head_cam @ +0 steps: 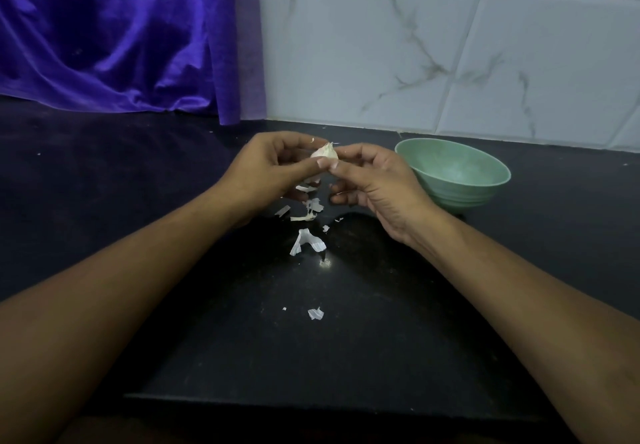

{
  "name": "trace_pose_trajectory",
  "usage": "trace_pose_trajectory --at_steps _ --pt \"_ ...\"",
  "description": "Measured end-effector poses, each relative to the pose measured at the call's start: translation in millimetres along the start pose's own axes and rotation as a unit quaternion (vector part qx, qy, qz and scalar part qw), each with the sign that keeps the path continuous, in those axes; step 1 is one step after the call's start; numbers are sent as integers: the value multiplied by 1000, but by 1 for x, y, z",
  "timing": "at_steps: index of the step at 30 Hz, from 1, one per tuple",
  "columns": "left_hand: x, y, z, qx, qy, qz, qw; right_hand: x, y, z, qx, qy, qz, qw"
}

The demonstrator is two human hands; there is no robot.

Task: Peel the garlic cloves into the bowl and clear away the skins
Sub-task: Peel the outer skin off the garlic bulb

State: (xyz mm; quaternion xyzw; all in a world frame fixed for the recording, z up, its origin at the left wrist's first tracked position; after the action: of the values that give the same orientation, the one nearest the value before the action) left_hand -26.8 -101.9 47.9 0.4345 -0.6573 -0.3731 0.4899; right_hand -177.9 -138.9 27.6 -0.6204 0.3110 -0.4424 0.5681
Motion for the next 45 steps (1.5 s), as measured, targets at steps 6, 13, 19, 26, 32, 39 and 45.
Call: trace_pose_trajectory --at_steps 6,13,19,26,32,39,45 --pt "1 -5 -8 47 29 -8 998 -2 -3 0 -16 -3 -13 1000" --pt "2 -6 -5 61 23 -10 998 -3 -6 2 -46 6 -44 998" --pt "1 -10 -6 52 37 -32 997 0 -11 0 -141 26 -68 987" --pt "1 -10 -9 38 42 -36 998 -3 -10 2 -119 -1 -40 992" --pt "2 -12 -8 34 34 -34 998 -3 -16 1 -156 8 -63 986" --pt "3 -11 -5 37 8 -35 999 -3 -23 -1 -213 15 -89 973" --pt "2 -8 -3 40 7 -28 999 -4 -23 -2 -226 41 -85 970"
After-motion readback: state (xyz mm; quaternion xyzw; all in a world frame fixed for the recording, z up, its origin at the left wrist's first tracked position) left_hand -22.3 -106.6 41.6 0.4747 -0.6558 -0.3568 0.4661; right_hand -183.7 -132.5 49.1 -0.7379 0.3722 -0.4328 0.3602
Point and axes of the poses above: each hand's wrist, its own x-axis towards the middle knuckle, its own z-axis out of the palm, y = z × x, the point moved 9 cm from there along x, towards the middle knuckle, and after that the axes turned 4 degrees about -y, right-handed, at the moved point
